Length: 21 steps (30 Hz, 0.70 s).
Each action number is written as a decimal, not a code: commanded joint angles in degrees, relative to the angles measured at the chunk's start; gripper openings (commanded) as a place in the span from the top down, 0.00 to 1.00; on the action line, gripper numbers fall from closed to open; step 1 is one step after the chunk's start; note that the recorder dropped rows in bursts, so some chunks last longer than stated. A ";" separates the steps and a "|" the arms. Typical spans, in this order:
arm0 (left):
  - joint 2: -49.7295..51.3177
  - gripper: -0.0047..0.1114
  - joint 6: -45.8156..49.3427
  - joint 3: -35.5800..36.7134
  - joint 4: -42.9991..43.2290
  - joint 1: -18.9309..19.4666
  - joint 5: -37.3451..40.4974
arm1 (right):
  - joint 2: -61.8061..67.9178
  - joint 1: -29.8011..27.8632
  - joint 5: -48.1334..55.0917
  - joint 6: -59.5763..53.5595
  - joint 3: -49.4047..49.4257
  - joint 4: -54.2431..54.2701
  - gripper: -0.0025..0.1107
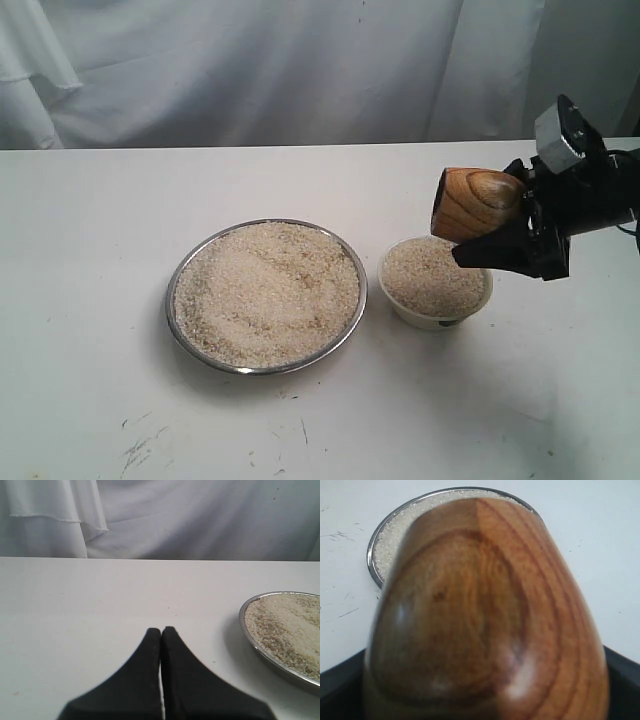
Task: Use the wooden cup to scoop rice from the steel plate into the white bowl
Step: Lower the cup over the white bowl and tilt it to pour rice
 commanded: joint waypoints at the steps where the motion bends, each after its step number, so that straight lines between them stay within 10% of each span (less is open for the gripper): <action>1: -0.29 0.96 -0.18 0.26 -0.04 -0.09 -0.36 | -0.80 -0.16 -1.22 1.17 0.24 -1.72 0.98; 21: -0.29 0.96 -0.18 0.26 -0.04 -0.09 -0.36 | -0.67 -0.16 -8.22 2.19 0.24 -4.88 0.98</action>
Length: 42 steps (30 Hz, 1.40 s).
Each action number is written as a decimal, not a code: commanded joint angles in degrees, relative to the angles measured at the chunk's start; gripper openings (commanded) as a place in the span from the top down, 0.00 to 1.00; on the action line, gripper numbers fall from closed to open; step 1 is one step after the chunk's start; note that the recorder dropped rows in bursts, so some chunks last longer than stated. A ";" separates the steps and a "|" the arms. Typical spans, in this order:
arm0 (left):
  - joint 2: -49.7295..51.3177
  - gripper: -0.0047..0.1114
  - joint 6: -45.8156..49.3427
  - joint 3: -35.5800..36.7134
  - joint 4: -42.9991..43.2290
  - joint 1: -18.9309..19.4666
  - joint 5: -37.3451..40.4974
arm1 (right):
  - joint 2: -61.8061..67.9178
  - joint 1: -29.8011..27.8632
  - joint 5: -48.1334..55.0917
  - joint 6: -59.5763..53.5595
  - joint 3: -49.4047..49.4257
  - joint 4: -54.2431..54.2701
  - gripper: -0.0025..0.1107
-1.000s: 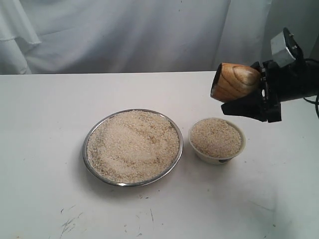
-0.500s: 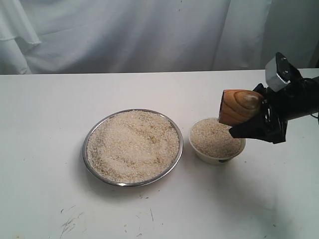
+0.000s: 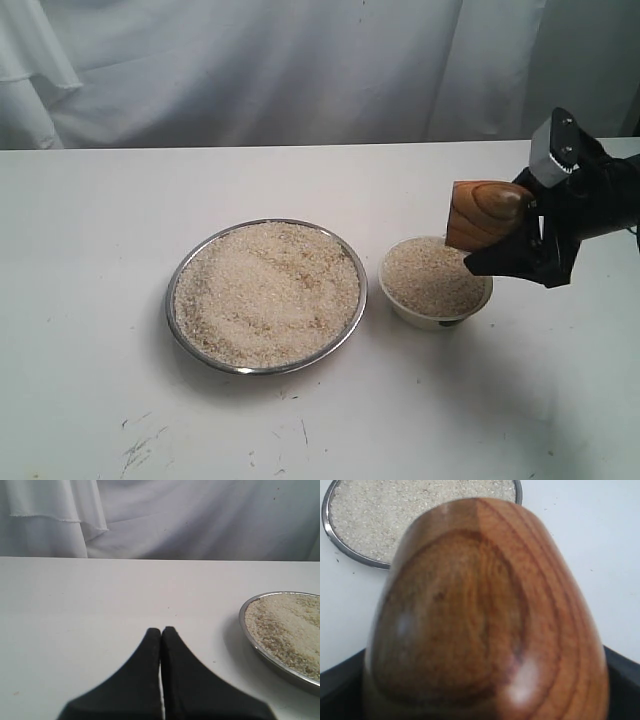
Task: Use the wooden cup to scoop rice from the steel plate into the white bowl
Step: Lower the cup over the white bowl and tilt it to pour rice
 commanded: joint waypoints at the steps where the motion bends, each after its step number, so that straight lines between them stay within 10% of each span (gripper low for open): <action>1: -0.29 0.96 -0.18 0.26 -0.04 -0.09 -0.36 | -0.67 -0.16 -0.85 0.39 0.24 -0.57 0.98; 42: -0.29 0.96 -0.18 0.26 -0.04 -0.09 -0.36 | -0.67 3.70 -10.30 6.46 0.24 -9.24 0.98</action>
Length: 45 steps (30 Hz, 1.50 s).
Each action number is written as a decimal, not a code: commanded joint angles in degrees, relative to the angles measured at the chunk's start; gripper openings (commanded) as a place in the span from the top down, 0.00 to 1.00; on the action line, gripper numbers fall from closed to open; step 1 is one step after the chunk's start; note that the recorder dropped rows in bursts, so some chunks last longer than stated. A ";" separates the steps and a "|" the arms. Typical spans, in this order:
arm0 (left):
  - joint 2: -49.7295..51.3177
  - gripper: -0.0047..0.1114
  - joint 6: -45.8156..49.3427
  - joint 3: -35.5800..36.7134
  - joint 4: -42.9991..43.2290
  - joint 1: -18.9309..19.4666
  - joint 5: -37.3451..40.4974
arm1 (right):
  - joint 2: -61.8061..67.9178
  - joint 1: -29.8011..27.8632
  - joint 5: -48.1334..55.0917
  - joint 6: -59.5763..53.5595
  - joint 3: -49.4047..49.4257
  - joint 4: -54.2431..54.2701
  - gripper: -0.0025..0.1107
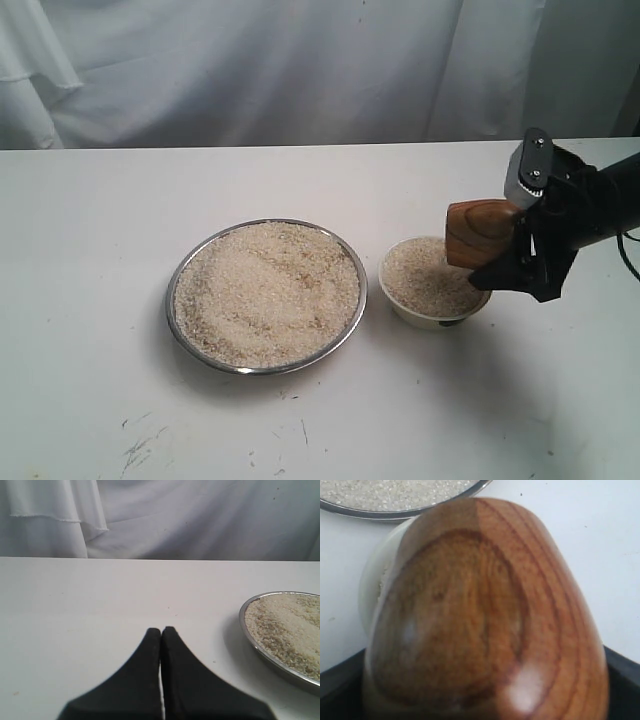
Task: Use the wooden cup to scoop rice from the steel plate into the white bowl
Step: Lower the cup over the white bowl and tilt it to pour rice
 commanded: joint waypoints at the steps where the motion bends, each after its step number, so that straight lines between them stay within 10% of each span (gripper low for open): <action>1: -0.29 0.96 -0.18 0.26 -0.04 -0.09 -0.36 | -0.67 0.27 -0.83 1.25 0.24 -0.56 0.98; 45: -0.29 0.96 -0.18 0.26 -0.04 -0.09 -0.36 | -2.29 4.92 -6.26 8.67 0.13 -8.57 0.98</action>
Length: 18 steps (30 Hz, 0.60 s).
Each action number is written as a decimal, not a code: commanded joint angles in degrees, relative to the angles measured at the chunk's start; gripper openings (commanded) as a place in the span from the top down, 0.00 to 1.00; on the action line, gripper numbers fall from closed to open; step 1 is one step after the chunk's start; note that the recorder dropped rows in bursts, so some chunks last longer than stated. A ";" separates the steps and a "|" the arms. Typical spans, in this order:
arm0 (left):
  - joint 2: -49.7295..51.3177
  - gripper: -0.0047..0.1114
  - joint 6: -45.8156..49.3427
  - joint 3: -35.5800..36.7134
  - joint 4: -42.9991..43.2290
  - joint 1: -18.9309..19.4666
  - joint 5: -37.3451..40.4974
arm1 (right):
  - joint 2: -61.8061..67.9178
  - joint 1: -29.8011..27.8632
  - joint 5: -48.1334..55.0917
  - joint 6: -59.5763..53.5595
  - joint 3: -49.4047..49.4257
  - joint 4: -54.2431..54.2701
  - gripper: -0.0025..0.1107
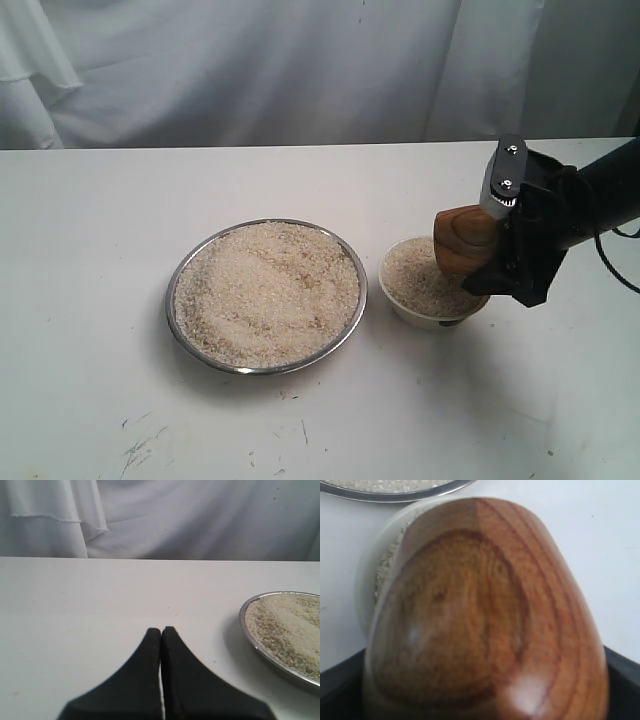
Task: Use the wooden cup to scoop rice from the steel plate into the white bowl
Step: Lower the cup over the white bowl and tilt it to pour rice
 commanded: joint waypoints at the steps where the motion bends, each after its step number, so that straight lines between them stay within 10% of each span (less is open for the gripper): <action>1: -0.29 0.96 -0.18 0.26 -0.04 -0.09 -0.36 | -0.63 0.14 -0.65 0.66 0.13 -0.27 0.98; 18: -0.29 0.96 -0.18 0.26 -0.04 -0.09 -0.36 | -1.93 5.24 -5.33 7.76 0.13 -9.04 0.98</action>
